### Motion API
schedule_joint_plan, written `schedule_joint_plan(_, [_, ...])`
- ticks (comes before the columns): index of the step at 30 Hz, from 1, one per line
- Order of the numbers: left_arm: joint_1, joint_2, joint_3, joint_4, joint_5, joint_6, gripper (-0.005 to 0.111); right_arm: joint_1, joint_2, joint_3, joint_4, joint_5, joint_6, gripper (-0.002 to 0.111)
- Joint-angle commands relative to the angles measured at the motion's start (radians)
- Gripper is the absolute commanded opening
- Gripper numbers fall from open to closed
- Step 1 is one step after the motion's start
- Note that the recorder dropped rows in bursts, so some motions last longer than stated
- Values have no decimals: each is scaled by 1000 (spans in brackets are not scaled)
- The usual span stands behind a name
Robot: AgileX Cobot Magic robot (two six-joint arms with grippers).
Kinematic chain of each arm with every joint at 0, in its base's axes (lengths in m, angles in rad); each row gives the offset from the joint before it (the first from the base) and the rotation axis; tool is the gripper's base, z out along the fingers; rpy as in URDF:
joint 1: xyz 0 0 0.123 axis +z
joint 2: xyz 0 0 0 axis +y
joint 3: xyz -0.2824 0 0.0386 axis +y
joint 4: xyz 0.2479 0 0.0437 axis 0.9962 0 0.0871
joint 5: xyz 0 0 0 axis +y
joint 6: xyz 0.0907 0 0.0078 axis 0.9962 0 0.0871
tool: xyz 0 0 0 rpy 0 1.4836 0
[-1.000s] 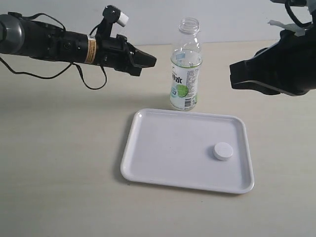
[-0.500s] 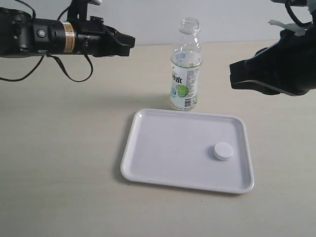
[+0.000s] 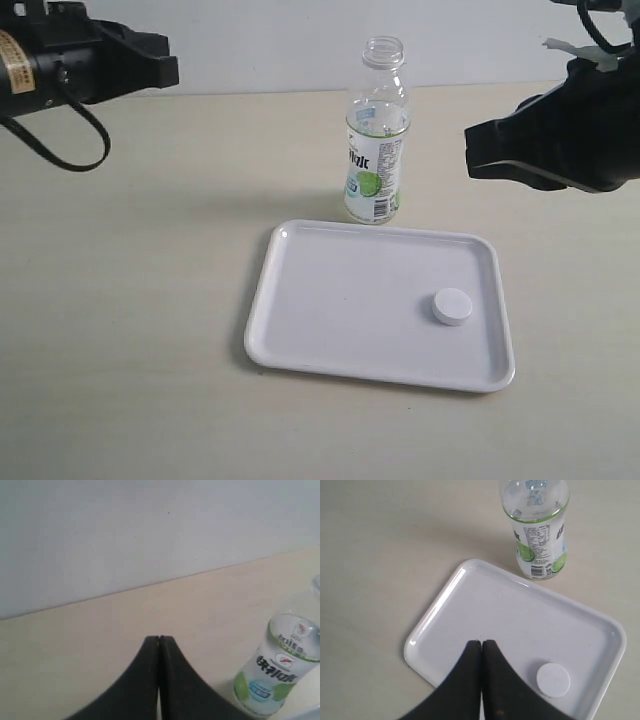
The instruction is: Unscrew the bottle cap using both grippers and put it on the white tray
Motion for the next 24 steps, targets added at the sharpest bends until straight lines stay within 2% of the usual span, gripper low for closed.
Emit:
schedule_joint_plan(1, [1, -127, 145, -188, -137, 175, 0, -1, -7, 1, 3, -22, 0, 0])
schedule_joint_plan(6, [1, -286, 310, -535, -176, 480, 0, -1, -7, 1, 3, -22, 0, 0])
schedule_joint_plan(11, [1, -442, 429, -751, -196, 674, 0, -1, -7, 1, 3, -22, 0, 0])
schedule_joint_plan(15, [1, -565, 502, -835, -194, 742, 0, -1, -7, 1, 3, -22, 0, 0])
schedule_joint_plan(24, [1, -726, 609, -839, -175, 742, 0, -1, -7, 1, 3, -22, 0, 0])
